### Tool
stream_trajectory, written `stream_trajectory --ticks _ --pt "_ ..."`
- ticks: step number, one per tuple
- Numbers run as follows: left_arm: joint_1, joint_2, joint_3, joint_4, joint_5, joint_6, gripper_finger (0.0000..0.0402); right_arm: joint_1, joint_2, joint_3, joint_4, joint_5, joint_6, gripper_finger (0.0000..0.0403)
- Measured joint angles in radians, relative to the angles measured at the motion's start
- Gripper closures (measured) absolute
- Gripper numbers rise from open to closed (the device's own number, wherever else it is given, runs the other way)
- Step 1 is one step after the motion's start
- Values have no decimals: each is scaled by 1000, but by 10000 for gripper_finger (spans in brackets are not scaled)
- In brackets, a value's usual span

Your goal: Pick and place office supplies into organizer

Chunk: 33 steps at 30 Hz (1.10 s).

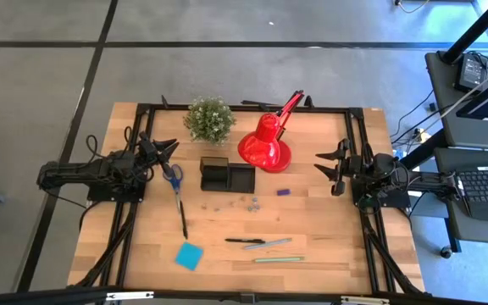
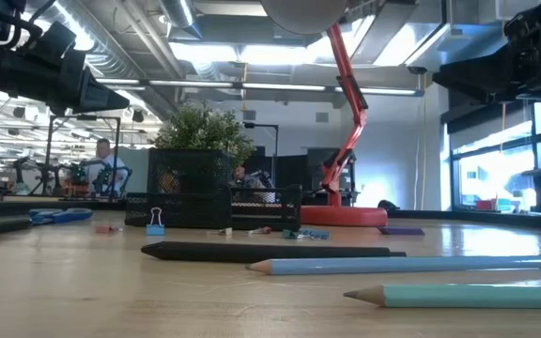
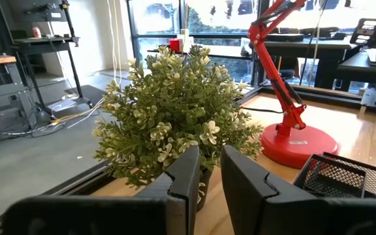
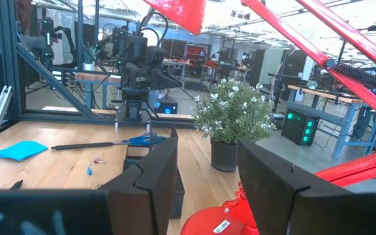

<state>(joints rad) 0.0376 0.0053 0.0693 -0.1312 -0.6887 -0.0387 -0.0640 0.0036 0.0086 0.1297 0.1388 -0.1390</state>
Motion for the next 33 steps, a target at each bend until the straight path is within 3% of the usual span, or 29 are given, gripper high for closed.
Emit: stream_trajectory --ticks 6,19,33 --pt "0 0 0 0 52 10 332 0 0 0 0 0 0 241" --pt "0 0 0 26 242 -68 243 0 0 0 0 0 0 241" --pt "0 0 0 24 243 -43 238 0 0 0 9 0 0 241"
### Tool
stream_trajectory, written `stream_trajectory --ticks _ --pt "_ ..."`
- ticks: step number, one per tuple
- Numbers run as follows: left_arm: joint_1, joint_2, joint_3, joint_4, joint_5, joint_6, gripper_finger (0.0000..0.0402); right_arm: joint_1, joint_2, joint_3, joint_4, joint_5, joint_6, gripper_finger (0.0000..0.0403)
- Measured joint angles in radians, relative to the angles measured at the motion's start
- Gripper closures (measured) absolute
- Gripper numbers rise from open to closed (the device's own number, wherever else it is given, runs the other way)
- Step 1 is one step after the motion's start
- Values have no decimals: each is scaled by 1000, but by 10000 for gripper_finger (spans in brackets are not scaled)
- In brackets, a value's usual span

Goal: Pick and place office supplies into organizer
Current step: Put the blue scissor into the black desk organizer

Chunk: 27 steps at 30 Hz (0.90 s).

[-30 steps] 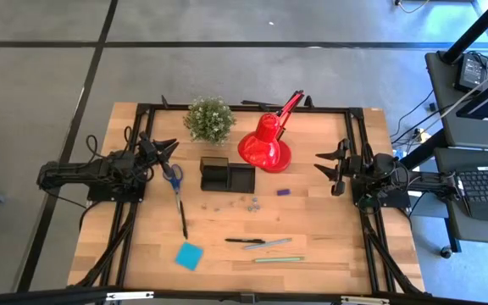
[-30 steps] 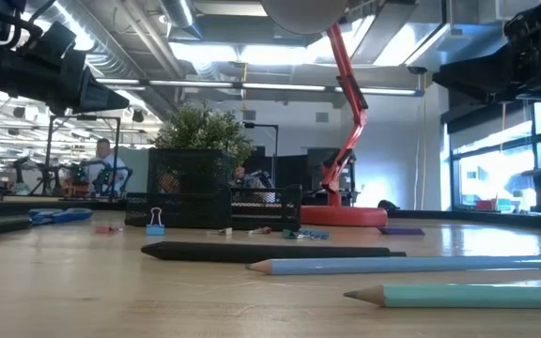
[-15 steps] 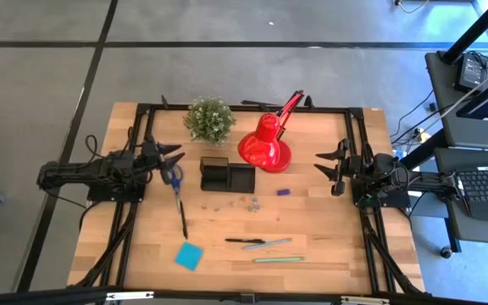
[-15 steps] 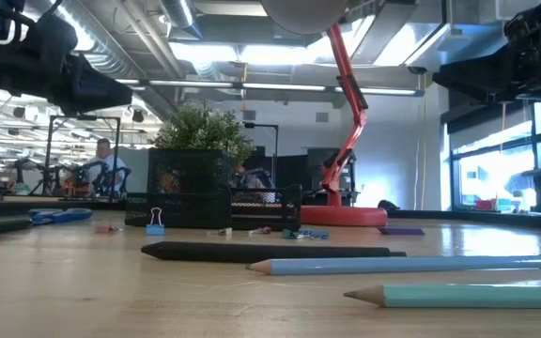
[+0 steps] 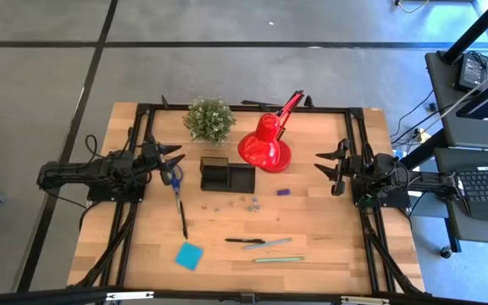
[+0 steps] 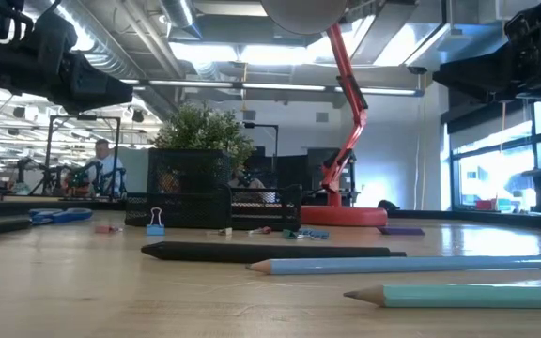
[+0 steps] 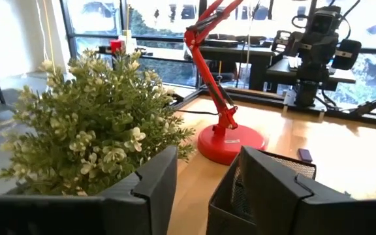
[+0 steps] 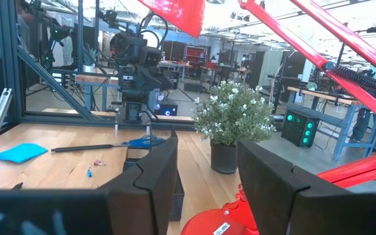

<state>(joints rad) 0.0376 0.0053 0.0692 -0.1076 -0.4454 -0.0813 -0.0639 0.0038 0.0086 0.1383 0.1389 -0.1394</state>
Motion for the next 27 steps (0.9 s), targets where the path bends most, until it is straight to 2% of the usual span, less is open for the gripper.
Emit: stream_trajectory --ticks 5,10,14,18,21,27 --pt "0 0 0 25 3 -27 239 0 0 0 0 0 0 241" --pt "0 22 2 106 65 -29 240 0 0 0 0 0 0 241" --pt "0 102 46 104 69 -37 240 0 0 0 0 0 0 241" --pt "-1 232 131 92 40 -48 240 0 0 0 0 0 0 241" --pt "-1 344 237 2 -13 -104 241 0 0 0 0 0 0 241" --pt "-1 583 513 -428 -140 -322 242 0 0 0 -1 0 -4 241"
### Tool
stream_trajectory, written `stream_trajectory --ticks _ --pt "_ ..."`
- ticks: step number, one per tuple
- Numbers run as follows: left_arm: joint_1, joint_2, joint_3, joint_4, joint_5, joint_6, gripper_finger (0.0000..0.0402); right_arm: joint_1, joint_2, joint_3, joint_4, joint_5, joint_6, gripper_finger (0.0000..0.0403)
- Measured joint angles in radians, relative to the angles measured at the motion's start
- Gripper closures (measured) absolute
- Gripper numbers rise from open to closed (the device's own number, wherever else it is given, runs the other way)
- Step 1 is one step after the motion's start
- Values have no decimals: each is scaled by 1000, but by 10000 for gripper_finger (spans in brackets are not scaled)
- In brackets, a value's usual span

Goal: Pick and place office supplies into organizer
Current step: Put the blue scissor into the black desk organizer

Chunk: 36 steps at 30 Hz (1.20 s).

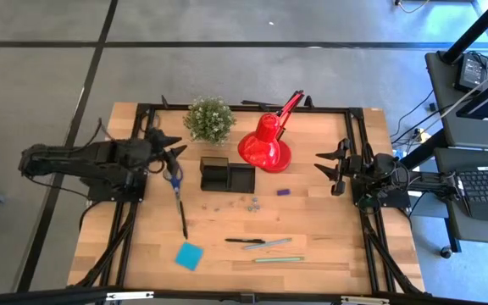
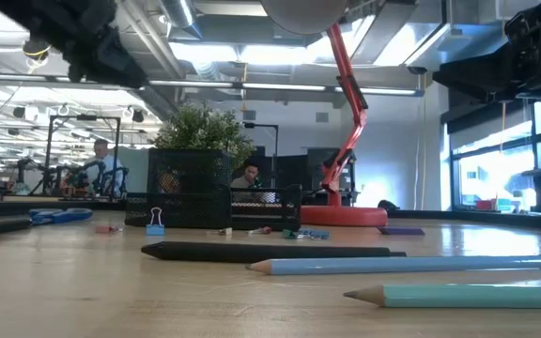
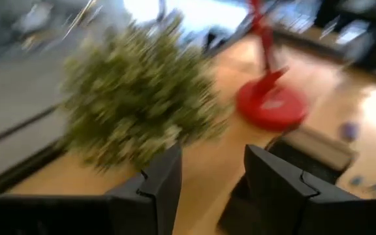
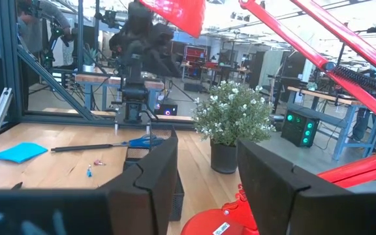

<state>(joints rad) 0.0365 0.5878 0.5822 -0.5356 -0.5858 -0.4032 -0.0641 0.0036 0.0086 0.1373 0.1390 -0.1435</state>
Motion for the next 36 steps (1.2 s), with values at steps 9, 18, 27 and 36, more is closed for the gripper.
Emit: stream_trajectory --ticks 9,18,27,36 --pt "0 267 294 -489 118 -477 245 0 0 0 0 0 -26 241" --pt "46 463 332 -792 331 -857 270 0 0 0 19 0 -106 241" --pt "131 624 332 -799 369 -886 267 0 0 0 55 0 -124 241" --pt "185 777 332 -794 408 -971 269 0 0 0 73 0 -80 241"
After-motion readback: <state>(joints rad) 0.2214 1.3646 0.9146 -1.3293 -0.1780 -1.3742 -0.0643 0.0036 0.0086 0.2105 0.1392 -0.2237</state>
